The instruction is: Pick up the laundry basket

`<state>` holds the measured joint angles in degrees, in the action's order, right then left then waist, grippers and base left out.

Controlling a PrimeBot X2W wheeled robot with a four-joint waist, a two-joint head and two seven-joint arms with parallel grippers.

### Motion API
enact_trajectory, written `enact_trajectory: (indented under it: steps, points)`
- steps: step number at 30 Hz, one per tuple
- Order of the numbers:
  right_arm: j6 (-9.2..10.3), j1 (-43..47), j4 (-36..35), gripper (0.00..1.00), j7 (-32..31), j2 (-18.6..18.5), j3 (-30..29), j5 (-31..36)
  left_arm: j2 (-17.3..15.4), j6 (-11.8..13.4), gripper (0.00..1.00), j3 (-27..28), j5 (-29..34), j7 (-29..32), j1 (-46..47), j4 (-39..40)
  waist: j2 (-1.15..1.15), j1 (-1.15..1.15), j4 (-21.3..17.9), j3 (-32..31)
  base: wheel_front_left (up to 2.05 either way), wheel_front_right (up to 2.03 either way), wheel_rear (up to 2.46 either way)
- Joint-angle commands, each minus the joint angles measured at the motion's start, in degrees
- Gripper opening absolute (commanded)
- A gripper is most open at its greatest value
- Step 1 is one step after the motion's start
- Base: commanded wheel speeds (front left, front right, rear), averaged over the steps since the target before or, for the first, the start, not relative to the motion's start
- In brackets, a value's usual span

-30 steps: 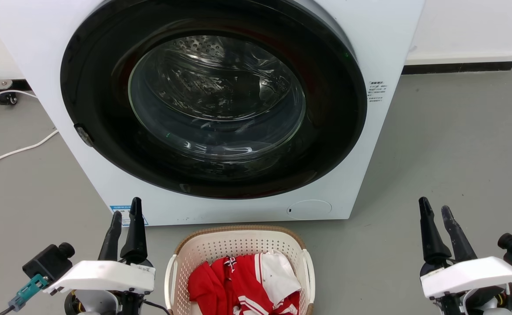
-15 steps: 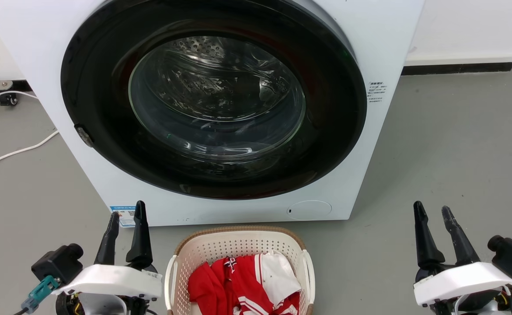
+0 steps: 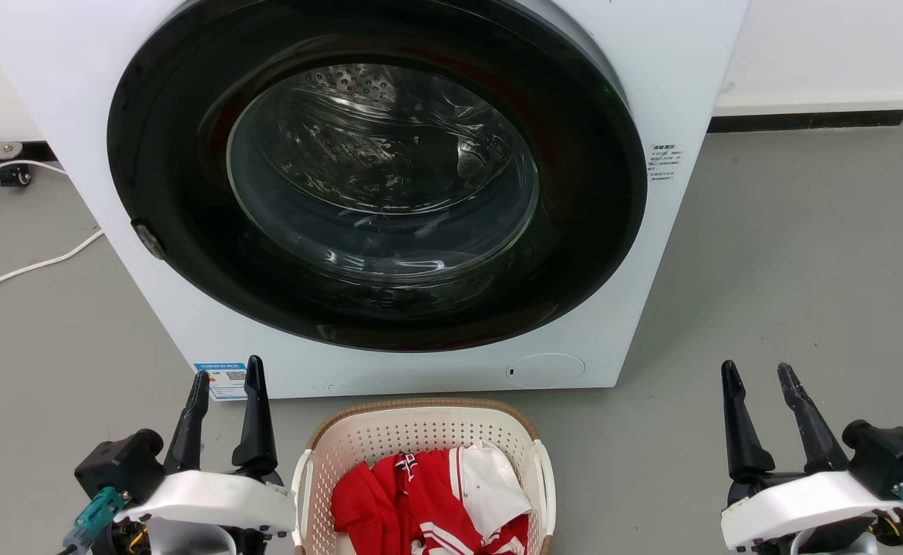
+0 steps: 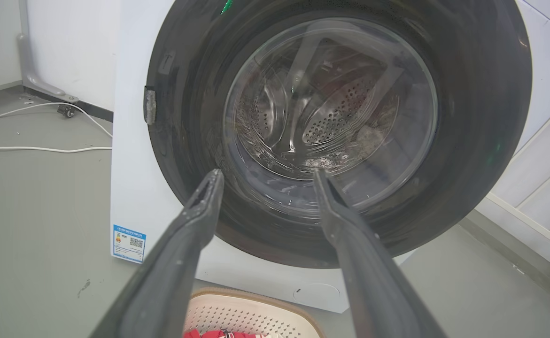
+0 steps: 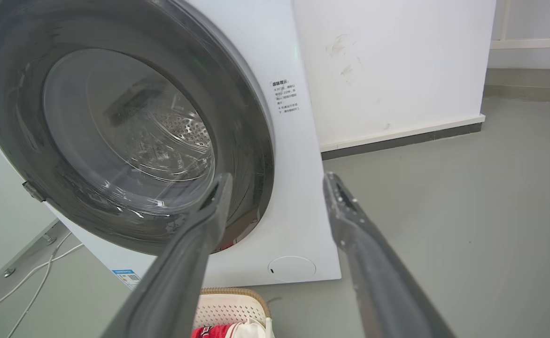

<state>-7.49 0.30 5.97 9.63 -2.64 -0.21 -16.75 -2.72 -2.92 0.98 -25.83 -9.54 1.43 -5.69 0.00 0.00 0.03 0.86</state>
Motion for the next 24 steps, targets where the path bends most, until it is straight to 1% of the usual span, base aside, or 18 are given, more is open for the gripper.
enact_trajectory:
  steps: [1, 9, 24]
  points:
    - [0.00, 0.31, -0.67, 1.00, 0.61, -0.28, 0.20, 2.04, -0.21, 0.32, 1.00, -0.10, 1.91, -0.70, -0.30, 0.54, 0.00, 0.00, 0.00, 0.00, 0.00, 0.00, 0.00]
    - [0.00, 0.77, -0.78, 1.00, 1.77, -0.30, 0.63, 6.91, -0.21, 0.89, 1.00, -0.44, 6.69, -1.96, -0.84, 0.20, 0.00, 0.00, -0.08, 0.04, 0.00, 0.00, 0.00]
    - [0.01, 1.32, -0.95, 1.00, 3.55, -0.33, 1.15, 14.20, -0.23, 1.32, 1.00, -0.84, 13.40, -3.56, -1.30, 0.40, 0.00, 0.00, -0.04, 0.32, 0.00, 0.00, 0.00]
